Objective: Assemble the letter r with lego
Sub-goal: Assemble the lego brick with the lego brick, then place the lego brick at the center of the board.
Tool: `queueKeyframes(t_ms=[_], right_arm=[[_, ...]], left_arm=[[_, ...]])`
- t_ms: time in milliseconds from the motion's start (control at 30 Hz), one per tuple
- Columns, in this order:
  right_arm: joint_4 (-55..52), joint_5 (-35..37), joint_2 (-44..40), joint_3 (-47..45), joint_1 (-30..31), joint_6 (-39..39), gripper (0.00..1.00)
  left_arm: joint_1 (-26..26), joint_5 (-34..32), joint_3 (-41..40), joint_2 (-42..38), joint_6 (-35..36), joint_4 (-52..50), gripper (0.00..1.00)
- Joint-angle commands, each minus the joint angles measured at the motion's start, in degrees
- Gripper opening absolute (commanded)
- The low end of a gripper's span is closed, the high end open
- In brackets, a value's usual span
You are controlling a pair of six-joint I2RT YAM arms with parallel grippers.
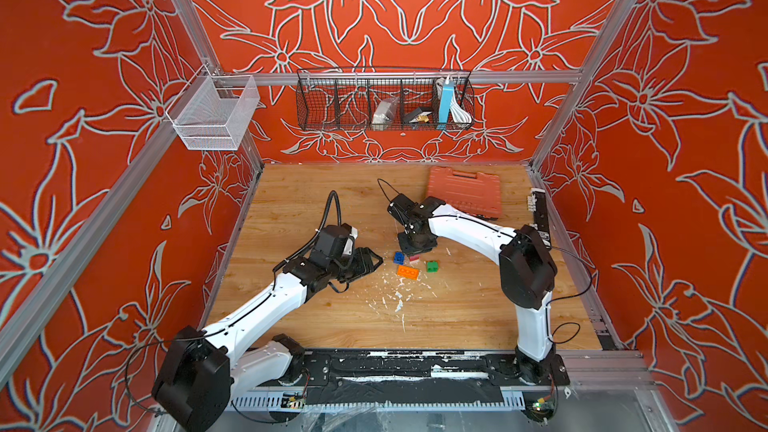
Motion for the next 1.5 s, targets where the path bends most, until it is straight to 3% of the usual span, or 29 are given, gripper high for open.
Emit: queueKeyframes(t_ms=[0,133,233,367,467,633,733,933,1133,1400,1467], right_arm=[[-0.4,0.9,-5.8,-0.8,-0.8,-5.0,0.00],[6.6,-3.2,-12.2,-5.0,-1.9,-8.2,0.00],[15.5,-8.8,-17.9,-10.4,-3.8,-8.0,0.00],[30.8,-22.5,-22.1,-17.8,-8.0,-4.2,0.00],[32.2,-32.7,-18.7,-15.7,-9.5,-5.7,0.00],[30.1,-43.9,-12.1,-10.6,-10.9,-5.5,0.00],[34.8,-51.3,-8.1,-10.4,-11.9,-3.7,0.00],[33.2,-53.2,0.1,-5.9,-12.5,-2.6,0.00],[35.3,-55.5,6.4,-3.2,-13.0,0.4,0.00],[40.3,-58.2,12.4,-1.8,-13.2,4.4,0.00],[41.0,-58.4,13.3,-1.6,-13.3,4.9,0.05]], left_arm=[[2.3,1.3,-1.3,-2.5,0.5,-0.5,0.60],[7.2,6.9,-2.9,-3.6,-0.4,3.2,0.61],[8.5,4.9,-0.4,-4.1,2.4,0.2,0.65],[8.7,0.7,4.4,-2.7,6.1,-4.3,0.72],[8.7,1.1,5.9,-1.7,8.6,-2.9,0.81],[9.1,2.0,12.1,2.9,11.4,-10.7,0.80],[10.1,6.1,11.0,4.1,9.6,-8.5,0.80],[12.5,8.1,7.2,3.0,7.2,-5.6,0.82],[13.9,9.0,5.4,2.7,7.3,-6.0,0.97],[14.1,8.7,4.4,2.0,7.6,-6.7,0.98],[14.1,8.8,4.2,2.1,7.7,-6.7,0.98]])
